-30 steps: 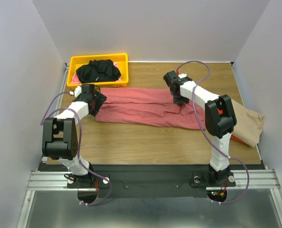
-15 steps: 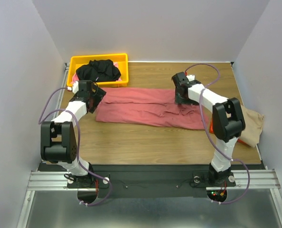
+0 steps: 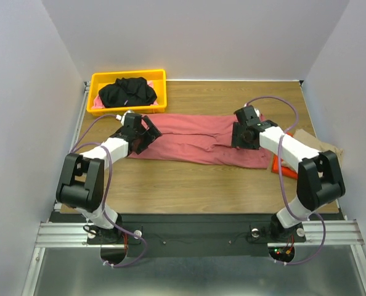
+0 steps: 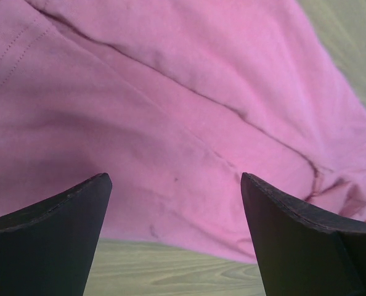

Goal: Fold and stack the t-shirts
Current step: Fold the tshirt

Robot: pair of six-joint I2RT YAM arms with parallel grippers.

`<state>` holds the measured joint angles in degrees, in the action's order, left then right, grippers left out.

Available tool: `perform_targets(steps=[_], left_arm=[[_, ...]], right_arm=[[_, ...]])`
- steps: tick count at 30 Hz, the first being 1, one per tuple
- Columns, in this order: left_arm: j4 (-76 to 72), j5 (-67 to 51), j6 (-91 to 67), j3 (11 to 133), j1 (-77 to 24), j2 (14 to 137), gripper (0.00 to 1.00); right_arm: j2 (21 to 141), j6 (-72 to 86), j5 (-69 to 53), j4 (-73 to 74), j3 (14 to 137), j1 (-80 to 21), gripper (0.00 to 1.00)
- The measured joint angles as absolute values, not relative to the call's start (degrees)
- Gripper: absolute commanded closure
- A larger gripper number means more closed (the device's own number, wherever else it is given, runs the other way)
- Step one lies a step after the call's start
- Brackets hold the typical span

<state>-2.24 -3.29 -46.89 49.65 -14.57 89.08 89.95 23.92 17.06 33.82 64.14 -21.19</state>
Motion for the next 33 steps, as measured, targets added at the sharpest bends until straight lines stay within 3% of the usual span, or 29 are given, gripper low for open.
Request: perform_targets(steps=[7, 9, 10, 11, 16, 27, 28, 29, 30, 31, 33], left_arm=[[-3.88, -3.66, -45.60, 50.43, -14.26, 94.13, 0.02], [-4.49, -3.55, -45.30, 50.63, -13.91, 94.63, 0.02], [-4.60, -3.51, -45.21, 50.63, -13.74, 95.02, 0.02], [-5.02, -3.66, -45.17, 50.65, -13.52, 95.26, 0.02], [-5.58, -4.10, -44.97, 50.65, -12.43, 95.42, 0.02], [-6.24, -3.86, -43.94, 50.35, -11.77, 95.42, 0.02], [-6.26, -3.88, -43.90, 50.35, -11.77, 95.42, 0.01], [-6.31, -3.86, -43.90, 50.33, -11.77, 95.42, 0.02], [-6.44, -3.88, -43.88, 50.26, -11.75, 95.42, 0.02], [-6.48, -3.92, -43.88, 50.26, -11.75, 95.42, 0.02], [-6.57, -4.01, -43.79, 50.22, -11.75, 95.39, 0.02]], right_arm=[[97.14, 23.51, 16.73, 32.40, 64.51, -21.19, 0.46], [99.83, 23.33, 17.52, 32.03, 65.80, -21.19, 0.54], [100.68, 23.35, 18.06, 32.05, 66.39, -21.19, 0.66], [102.26, 23.38, 18.92, 31.83, 67.53, -21.19, 0.71], [104.73, 24.08, 22.81, 31.20, 70.22, -21.19, 0.91], [110.96, 23.73, 29.76, 30.39, 80.99, -20.10, 0.92], [111.87, 23.53, 30.20, 30.30, 82.35, -19.62, 0.88], [112.42, 23.31, 30.48, 30.26, 83.15, -19.27, 0.78], [112.92, 23.27, 30.65, 30.35, 83.96, -18.92, 0.63], [113.97, 22.70, 31.09, 30.28, 85.56, -18.26, 0.23], [114.87, 22.72, 31.27, 29.43, 86.54, -17.47, 0.00]])
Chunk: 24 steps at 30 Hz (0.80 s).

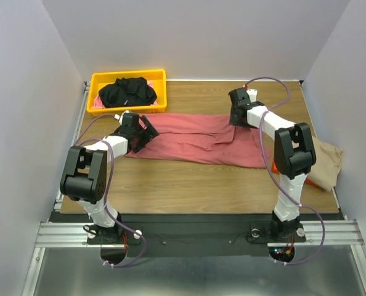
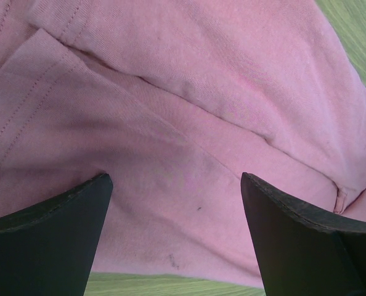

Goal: Fold and stack the t-shirts
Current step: Fold the tshirt

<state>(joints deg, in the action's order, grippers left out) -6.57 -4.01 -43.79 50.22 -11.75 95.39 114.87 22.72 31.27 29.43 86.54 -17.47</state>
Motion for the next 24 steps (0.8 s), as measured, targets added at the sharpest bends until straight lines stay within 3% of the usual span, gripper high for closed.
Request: perform_targets(steps=[4, 17, 21, 24], left_arm=[[-6.76, -4.32, -43.79, 49.93, -11.60, 95.18, 0.02], [-4.23, -4.19, -43.77, 47.59, -11.51, 88.51, 0.02], [-3.53, -4.27, -43.79, 47.22, -11.51, 85.10, 0.02], [-2.33, -3.38, -43.77, 45.76, -11.51, 81.34, 0.02]], right_arm=[[113.86, 22.70, 29.98, 29.47, 85.54, -16.49, 0.00], [92.84, 23.18, 2.63, 25.63, 66.32, -16.91, 0.01], [93.69, 23.81, -2.11, 23.79, 63.90, -17.37, 0.09], [96.27, 24.27, -2.98, 22.90, 63.99, -17.65, 0.22]])
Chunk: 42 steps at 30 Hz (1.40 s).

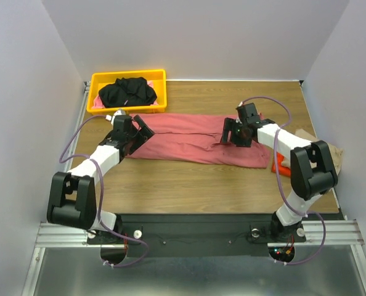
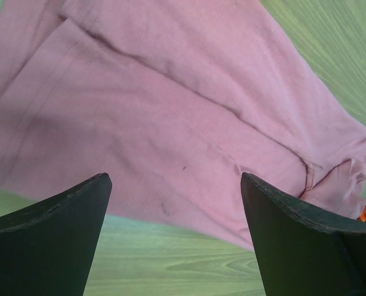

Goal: Fold and stack the t-shirts
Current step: Fold the tshirt

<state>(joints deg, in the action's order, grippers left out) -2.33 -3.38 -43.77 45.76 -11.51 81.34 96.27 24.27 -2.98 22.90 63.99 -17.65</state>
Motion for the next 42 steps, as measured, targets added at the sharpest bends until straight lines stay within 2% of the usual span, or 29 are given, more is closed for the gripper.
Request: perform_targets(steps=[1, 4, 7, 9, 13, 15, 16, 21, 26, 28, 29, 31, 40, 42], left_arm=[[-1.85, -3.01, -43.75, 45.36, -11.51, 80.55, 0.02], [0.58, -1.65, -43.72, 43.16, -11.51, 76.77, 0.02], [2.83, 0.14, -43.70, 41.36, -11.49, 73.63, 0.02], [4.43, 1.58, -43.66, 40.36, -11.49, 71.92, 0.02], [6.50, 3.51, -43.53, 39.31, -11.49, 70.13, 0.02], [7.29, 3.97, -43.51, 38.96, -11.49, 69.43, 0.02], [7.70, 4.32, -43.51, 38.96, -11.49, 69.17, 0.02], [7.99, 4.97, -43.46, 38.96, -11.49, 68.97, 0.02], [8.03, 5.04, -43.46, 38.96, -11.49, 68.97, 0.01], [8.03, 5.04, -43.44, 38.96, -11.49, 68.97, 0.02], [8.03, 5.04, -43.44, 38.96, -11.49, 68.97, 0.01], [8.03, 5.04, -43.42, 38.96, -11.49, 68.97, 0.02], [7.92, 4.69, -43.42, 38.96, -11.49, 69.60, 0.02], [7.92, 4.40, -43.42, 38.94, -11.49, 69.76, 0.02]], right_arm=[[97.23, 24.58, -3.01, 22.55, 64.23, -17.69, 0.31], [100.53, 25.12, -2.83, 21.96, 65.25, -17.72, 0.46], [103.24, 25.47, -2.11, 21.56, 66.63, -17.72, 0.51], [104.18, 25.61, -1.83, 21.41, 67.26, -17.72, 0.60], [104.97, 25.98, -1.48, 21.34, 68.73, -17.72, 0.62], [105.12, 26.24, -1.41, 21.26, 69.41, -17.72, 0.67], [105.12, 26.39, -1.32, 21.15, 69.63, -17.72, 0.77], [105.34, 26.61, -0.67, 20.97, 70.59, -17.72, 0.87], [108.38, 25.93, -0.47, 20.84, 74.35, -17.72, 0.88], [110.24, 25.28, -0.58, 20.80, 76.25, -17.72, 0.84], [110.93, 25.02, -0.78, 20.64, 77.01, -17.72, 0.69], [112.36, 24.25, -1.41, 20.53, 78.39, -17.72, 0.55], [115.59, 22.65, -8.27, 19.73, 83.79, -17.72, 0.26], [116.36, 22.44, -9.78, 19.35, 85.08, -17.72, 0.12]])
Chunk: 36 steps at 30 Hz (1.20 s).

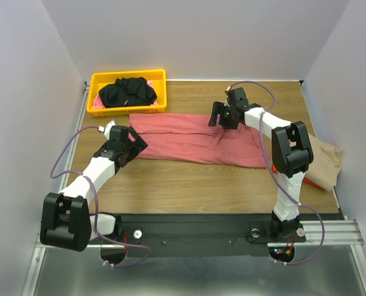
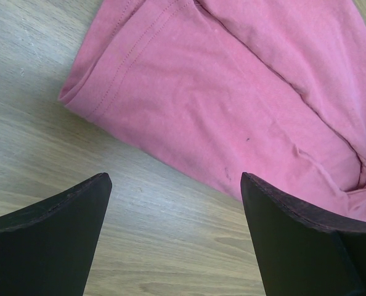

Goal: Fold and stack the t-shirts
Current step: Fold the tshirt

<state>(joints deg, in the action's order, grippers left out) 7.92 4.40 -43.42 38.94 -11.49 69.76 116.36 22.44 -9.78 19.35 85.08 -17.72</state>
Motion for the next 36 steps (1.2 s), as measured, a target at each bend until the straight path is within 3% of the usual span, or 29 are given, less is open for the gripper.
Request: perform_targets(steps=[2, 9, 13, 22, 28, 36], left_arm=[[7.84, 4.05, -43.42, 38.94, -11.49, 69.78, 0.02], [7.55, 3.27, -43.42, 38.89, -11.49, 69.10, 0.01], [7.01, 2.20, -42.63, 39.38, -11.49, 69.28, 0.01], [1.56, -1.89, -40.45, 53.41, -11.49, 88.36, 0.02], [-1.80, -3.84, -39.27, 57.45, -11.49, 100.51, 0.02], [-10.98, -6.11, -39.29, 46.26, -12.78, 94.00, 0.02]], right_arm=[[116.75, 22.33, -10.90, 19.11, 86.06, -17.72, 0.00], [115.35, 22.31, -11.81, 18.90, 85.69, -17.72, 0.00], [107.77, 23.38, -7.90, 18.70, 79.61, -17.72, 0.00], [91.50, 30.59, 0.84, 17.56, 62.02, -17.67, 0.00], [95.55, 32.80, 2.35, 18.50, 57.41, -15.62, 0.00], [106.34, 30.02, 2.61, 17.67, 68.75, -11.99, 0.00]])
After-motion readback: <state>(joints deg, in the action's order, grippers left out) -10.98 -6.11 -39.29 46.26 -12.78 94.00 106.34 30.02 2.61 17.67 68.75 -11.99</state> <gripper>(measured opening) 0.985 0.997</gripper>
